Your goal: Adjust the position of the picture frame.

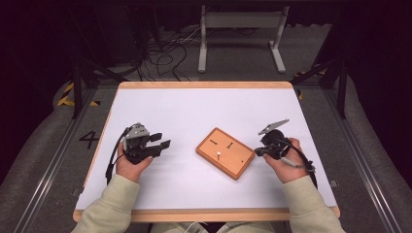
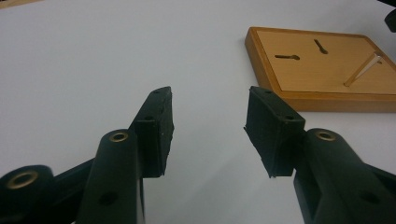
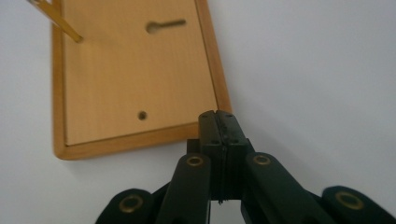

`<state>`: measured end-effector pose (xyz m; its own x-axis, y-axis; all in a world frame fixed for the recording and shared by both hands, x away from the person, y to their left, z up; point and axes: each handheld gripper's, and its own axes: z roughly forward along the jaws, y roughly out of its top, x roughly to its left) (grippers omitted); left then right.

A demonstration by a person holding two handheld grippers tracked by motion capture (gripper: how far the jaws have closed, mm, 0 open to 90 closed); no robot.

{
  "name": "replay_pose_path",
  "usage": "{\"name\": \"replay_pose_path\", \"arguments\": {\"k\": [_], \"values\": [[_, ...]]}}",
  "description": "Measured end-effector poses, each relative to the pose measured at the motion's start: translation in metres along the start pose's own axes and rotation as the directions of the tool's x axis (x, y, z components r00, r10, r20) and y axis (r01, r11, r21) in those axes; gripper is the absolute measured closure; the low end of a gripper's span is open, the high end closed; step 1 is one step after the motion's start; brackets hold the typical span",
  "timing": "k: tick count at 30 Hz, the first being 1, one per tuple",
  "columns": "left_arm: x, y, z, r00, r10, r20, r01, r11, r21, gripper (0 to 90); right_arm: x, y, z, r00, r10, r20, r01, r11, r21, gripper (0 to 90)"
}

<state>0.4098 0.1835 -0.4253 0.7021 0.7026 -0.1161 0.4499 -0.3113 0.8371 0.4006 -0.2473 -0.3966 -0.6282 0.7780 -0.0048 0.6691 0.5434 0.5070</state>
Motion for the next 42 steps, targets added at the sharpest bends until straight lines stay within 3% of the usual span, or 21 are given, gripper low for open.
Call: {"name": "replay_pose_path", "arguments": {"k": [2, 3, 4, 5, 10, 13, 18, 33, 42], "values": [[0.0, 0.0, 0.0, 1.0, -0.001, 0.003, 0.001, 1.0, 0.001, 52.4, -0.002, -0.001, 0.003, 1.0, 0.01, 0.0, -0.01, 1.0, 0.019, 90.0], [0.0, 0.0, 0.0, 1.0, 0.0, 0.003, 0.0, 1.0, -0.001, 52.8, -0.004, -0.003, 0.006, 0.9999, 0.011, -0.002, -0.011, 0.999, 0.044, 90.0], [-0.001, 0.0, 0.001, 1.0, -0.004, 0.003, 0.004, 1.0, -0.001, 53.2, -0.005, -0.004, 0.013, 0.9996, 0.018, -0.023, -0.015, 0.995, 0.101, 90.0], [-0.001, 0.0, 0.001, 1.0, -0.005, 0.004, 0.005, 1.0, 0.0, 53.4, -0.005, -0.004, 0.015, 0.9994, 0.015, -0.03, -0.012, 0.993, 0.118, 90.0], [-0.001, 0.0, 0.001, 1.0, 0.003, 0.004, -0.003, 1.0, 0.004, 53.8, -0.004, -0.002, 0.024, 0.9989, 0.011, -0.045, -0.004, 0.989, 0.148, 90.0], [-0.001, 0.0, 0.001, 1.0, 0.007, 0.003, -0.007, 0.9999, 0.012, 54.3, -0.005, 0.002, 0.029, 0.9999, 0.002, -0.016, 0.001, 0.984, 0.178, 90.0], [-0.002, -0.001, 0.002, 1.0, 0.008, -0.001, -0.008, 0.9998, 0.015, 54.5, -0.009, 0.009, 0.034, 0.9998, 0.013, -0.017, -0.01, 0.986, 0.166, 90.0], [0.001, -0.005, -0.004, 0.9999, 0.002, -0.013, -0.001, 0.9999, 0.011, 53.0, 0.002, 0.063, 0.064, 0.9975, -0.071, 0.002, 0.07, 0.99, 0.121, 90.0], [0.002, -0.006, -0.004, 0.9999, -0.003, -0.013, 0.003, 0.9999, 0.013, 52.1, 0.005, 0.084, 0.08, 0.9937, -0.11, -0.023, 0.111, 0.992, 0.055, 90.0]]}}
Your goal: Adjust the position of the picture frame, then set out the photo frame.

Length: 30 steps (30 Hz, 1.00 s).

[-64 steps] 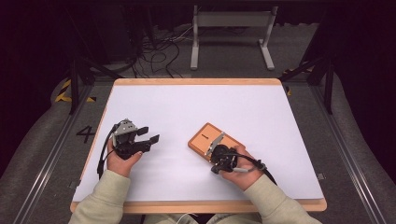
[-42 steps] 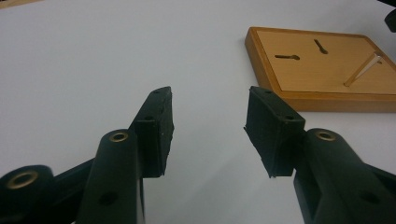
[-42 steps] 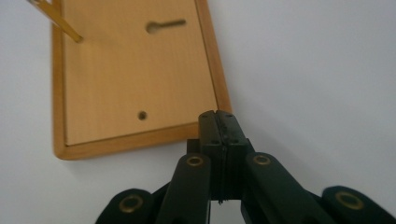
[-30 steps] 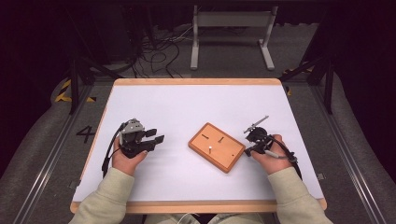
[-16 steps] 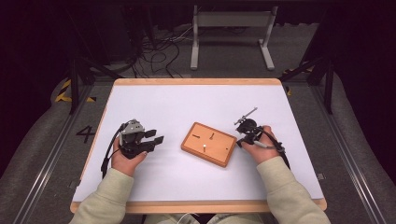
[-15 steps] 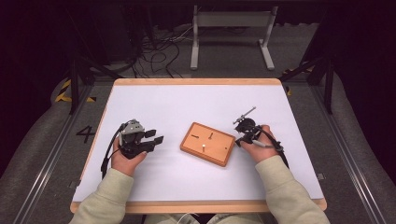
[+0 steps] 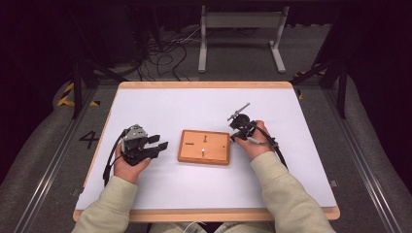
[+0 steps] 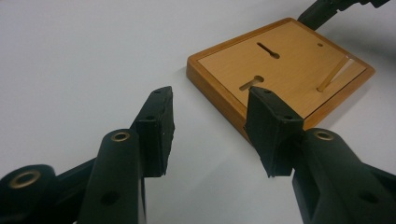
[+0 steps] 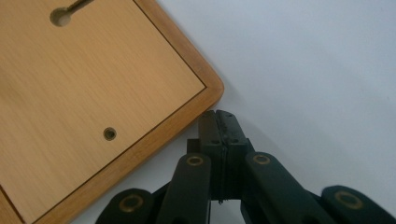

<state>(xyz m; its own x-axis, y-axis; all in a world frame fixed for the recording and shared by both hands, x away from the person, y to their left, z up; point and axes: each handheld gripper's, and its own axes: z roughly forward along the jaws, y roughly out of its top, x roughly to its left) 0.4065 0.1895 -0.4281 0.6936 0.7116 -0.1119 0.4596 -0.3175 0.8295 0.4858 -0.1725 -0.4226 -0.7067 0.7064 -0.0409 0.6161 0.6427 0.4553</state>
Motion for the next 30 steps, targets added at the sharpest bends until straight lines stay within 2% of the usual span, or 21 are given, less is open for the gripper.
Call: {"name": "replay_pose_path", "arguments": {"k": [4, 6, 8, 11, 13, 16, 20, 22, 25, 28, 30], "values": [[0.0, 0.0, 0.0, 1.0, 0.0, 0.004, 0.0, 1.0, -0.002, 51.9, -0.001, 0.004, 0.006, 0.9996, -0.023, -0.019, 0.022, 0.999, -0.044, 90.0], [0.001, 0.0, 0.0, 1.0, 0.002, 0.007, -0.002, 1.0, -0.003, 51.9, -0.002, 0.004, 0.007, 0.9996, -0.025, -0.013, 0.024, 0.998, -0.06, 90.0], [0.001, 0.0, -0.001, 1.0, -0.004, 0.004, 0.004, 1.0, -0.008, 51.5, -0.005, 0.001, 0.005, 0.9988, -0.04, -0.028, 0.037, 0.993, -0.111, 90.0], [0.002, 0.0, -0.002, 1.0, 0.001, 0.001, -0.001, 0.9999, -0.01, 50.9, -0.005, -0.002, 0.001, 0.9988, -0.047, -0.015, 0.045, 0.991, -0.126, 90.0], [0.002, 0.001, -0.004, 1.0, 0.001, 0.002, -0.001, 0.9999, -0.014, 49.4, -0.005, -0.009, -0.013, 0.9984, -0.056, 0.001, 0.055, 0.984, -0.17, 87.6], [0.001, 0.003, -0.006, 0.9999, 0.01, -0.005, -0.01, 0.9997, -0.021, 48.5, -0.005, -0.013, -0.023, 0.9983, -0.058, 0.007, 0.059, 0.979, -0.197, 85.6], [-0.001, 0.004, -0.009, 0.9998, 0.019, -0.007, -0.019, 0.9996, -0.023, 45.3, -0.008, -0.026, -0.047, 0.998, -0.064, 0.001, 0.062, 0.963, -0.263, 82.8], [-0.002, 0.006, -0.011, 0.9995, 0.031, -0.009, -0.031, 0.9992, -0.025, 43.2, -0.01, -0.036, -0.059, 0.9979, -0.065, 0.01, 0.065, 0.952, -0.301, 80.7], [-0.004, 0.008, -0.013, 0.9993, 0.037, -0.008, -0.037, 0.9989, -0.028, 41.6, -0.01, -0.047, -0.071, 0.9978, -0.066, -0.013, 0.057, 0.936, -0.349, 76.3], [-0.005, 0.009, -0.014, 0.999, 0.044, -0.007, -0.044, 0.9985, -0.033, 40.3, -0.009, -0.06, -0.08, 0.9975, -0.071, -0.003, 0.063, 0.911, -0.407, 69.9], [-0.005, 0.009, -0.014, 0.9992, 0.04, -0.007, -0.04, 0.9984, -0.041, 39.8, -0.01, -0.067, -0.084, 0.9985, -0.053, -0.008, 0.044, 0.899, -0.437, 65.2]]}}
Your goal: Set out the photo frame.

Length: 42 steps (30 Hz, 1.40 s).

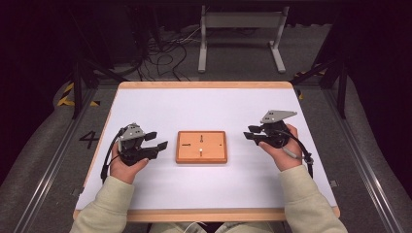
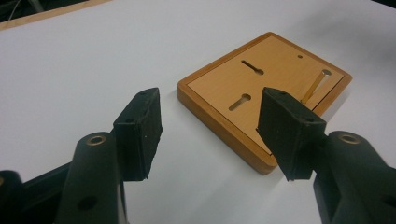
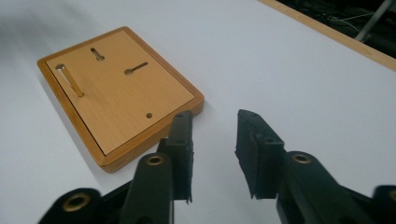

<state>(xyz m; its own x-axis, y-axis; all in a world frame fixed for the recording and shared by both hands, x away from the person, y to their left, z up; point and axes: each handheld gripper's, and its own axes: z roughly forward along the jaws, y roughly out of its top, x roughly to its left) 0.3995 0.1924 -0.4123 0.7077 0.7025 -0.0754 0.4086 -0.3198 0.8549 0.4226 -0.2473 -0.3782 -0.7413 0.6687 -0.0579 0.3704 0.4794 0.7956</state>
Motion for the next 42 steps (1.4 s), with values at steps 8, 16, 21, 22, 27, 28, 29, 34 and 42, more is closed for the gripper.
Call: {"name": "replay_pose_path", "arguments": {"k": [8, 16, 21, 22, 27, 28, 29, 34, 42], "values": [[-0.001, 0.004, -0.001, 1.0, 0.001, 0.008, -0.001, 0.9999, -0.016, 36.1, -0.002, -0.007, -0.01, 0.9998, 0.022, 0.0, -0.022, 0.999, -0.041, 45.0], [-0.008, 0.01, 0.004, 0.9988, 0.019, 0.044, -0.019, 0.9998, -0.005, 39.9, -0.008, -0.015, -0.019, 0.9989, 0.044, 0.013, -0.044, 0.998, -0.049, 41.5], [-0.015, 0.015, 0.011, 0.9967, 0.04, 0.07, -0.04, 0.9992, -0.004, 39.6, -0.013, -0.023, -0.025, 0.9979, 0.062, 0.019, -0.061, 0.997, -0.049, 41.2], [-0.016, 0.016, 0.012, 0.996, 0.047, 0.076, -0.047, 0.9989, -0.003, 39.1, -0.014, -0.025, -0.026, 0.9977, 0.064, 0.022, -0.063, 0.997, -0.05, 41.2], [-0.023, 0.022, 0.02, 0.9921, 0.053, 0.114, -0.053, 0.9986, 0.002, 37.3, -0.016, -0.029, -0.03, 0.9963, 0.082, 0.028, -0.08, 0.995, -0.053, 41.2], [-0.024, 0.022, 0.021, 0.9913, 0.05, 0.122, -0.051, 0.9987, 0.003, 37.0, -0.016, -0.03, -0.03, 0.9963, 0.082, 0.027, -0.08, 0.995, -0.053, 41.2], [-0.026, 0.023, 0.023, 0.9904, 0.054, 0.128, -0.055, 0.9985, 0.003, 36.6, -0.016, -0.03, -0.031, 0.9961, 0.083, 0.028, -0.082, 0.995, -0.053, 41.2], [-0.031, 0.026, 0.031, 0.9849, 0.057, 0.164, -0.057, 0.9984, -0.001, 36.4, -0.016, -0.032, -0.032, 0.9955, 0.089, 0.033, -0.087, 0.994, -0.058, 41.2], [-0.039, 0.028, 0.044, 0.9781, 0.056, 0.201, -0.056, 0.9984, -0.006, 38.7, -0.017, -0.035, -0.035, 0.9942, 0.1, 0.039, -0.097, 0.993, -0.059, 41.3]]}}
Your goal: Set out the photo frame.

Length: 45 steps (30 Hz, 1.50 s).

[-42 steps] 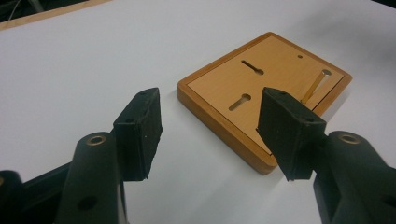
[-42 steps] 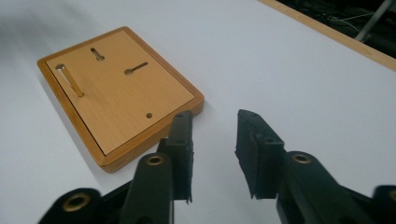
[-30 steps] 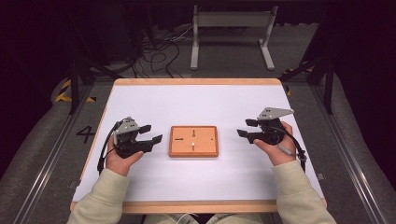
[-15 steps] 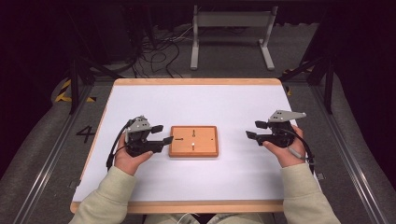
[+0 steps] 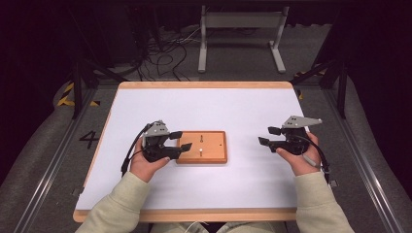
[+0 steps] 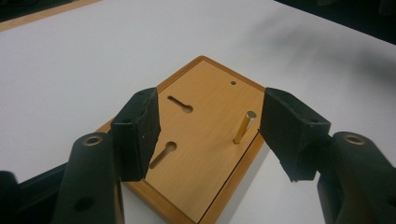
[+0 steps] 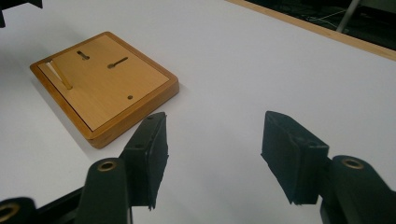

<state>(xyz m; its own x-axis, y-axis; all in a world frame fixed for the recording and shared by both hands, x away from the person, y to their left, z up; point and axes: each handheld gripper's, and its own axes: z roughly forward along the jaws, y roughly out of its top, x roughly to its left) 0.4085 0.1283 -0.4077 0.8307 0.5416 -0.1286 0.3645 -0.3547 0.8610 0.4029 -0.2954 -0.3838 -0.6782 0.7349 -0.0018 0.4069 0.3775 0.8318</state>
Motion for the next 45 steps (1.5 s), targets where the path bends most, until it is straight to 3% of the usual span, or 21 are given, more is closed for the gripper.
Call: {"name": "replay_pose_path", "arguments": {"k": [17, 23, 28, 30, 34, 36, 40, 45], "values": [[-0.011, -0.004, 0.037, 0.9968, 0.017, 0.078, -0.021, 0.9985, 0.05, 48.3, 0.0, -0.002, 0.0, 0.9999, 0.014, -0.008, -0.014, 1.0, -0.001, 41.2], [-0.013, -0.008, 0.05, 0.9957, 0.036, 0.086, -0.042, 0.9962, 0.076, 55.1, 0.0, -0.003, 0.0, 0.9997, 0.023, -0.009, -0.023, 1.0, 0.002, 41.2], [-0.012, -0.014, 0.058, 0.9935, 0.052, 0.101, -0.059, 0.9958, 0.07, 61.6, 0.0, -0.004, 0.0, 0.9996, 0.027, -0.011, -0.027, 1.0, 0.004, 41.2], [-0.012, -0.015, 0.06, 0.9924, 0.058, 0.109, -0.067, 0.995, 0.074, 68.0, 0.0, -0.004, 0.0, 0.9996, 0.027, -0.01, -0.027, 1.0, 0.004, 41.2], [-0.013, -0.018, 0.062, 0.9919, 0.077, 0.101, -0.084, 0.9947, 0.06, 82.1, 0.0, -0.005, -0.001, 0.9995, 0.032, -0.009, -0.032, 0.999, 0.005, 41.2], [-0.014, -0.017, 0.062, 0.9908, 0.101, 0.09, -0.107, 0.9921, 0.065, 82.9, -0.001, -0.006, -0.001, 0.9995, 0.031, -0.009, -0.031, 1.0, 0.003, 41.2], [-0.014, -0.018, 0.062, 0.99, 0.109, 0.089, -0.115, 0.9915, 0.062, 83.3, -0.001, -0.007, -0.002, 0.9993, 0.037, -0.007, -0.037, 0.999, 0.005, 41.2], [-0.018, -0.018, 0.062, 0.9837, 0.164, 0.074, -0.168, 0.9841, 0.057, 83.5, 0.0, -0.007, -0.001, 0.9992, 0.038, -0.011, -0.038, 0.999, 0.008, 41.2]]}}
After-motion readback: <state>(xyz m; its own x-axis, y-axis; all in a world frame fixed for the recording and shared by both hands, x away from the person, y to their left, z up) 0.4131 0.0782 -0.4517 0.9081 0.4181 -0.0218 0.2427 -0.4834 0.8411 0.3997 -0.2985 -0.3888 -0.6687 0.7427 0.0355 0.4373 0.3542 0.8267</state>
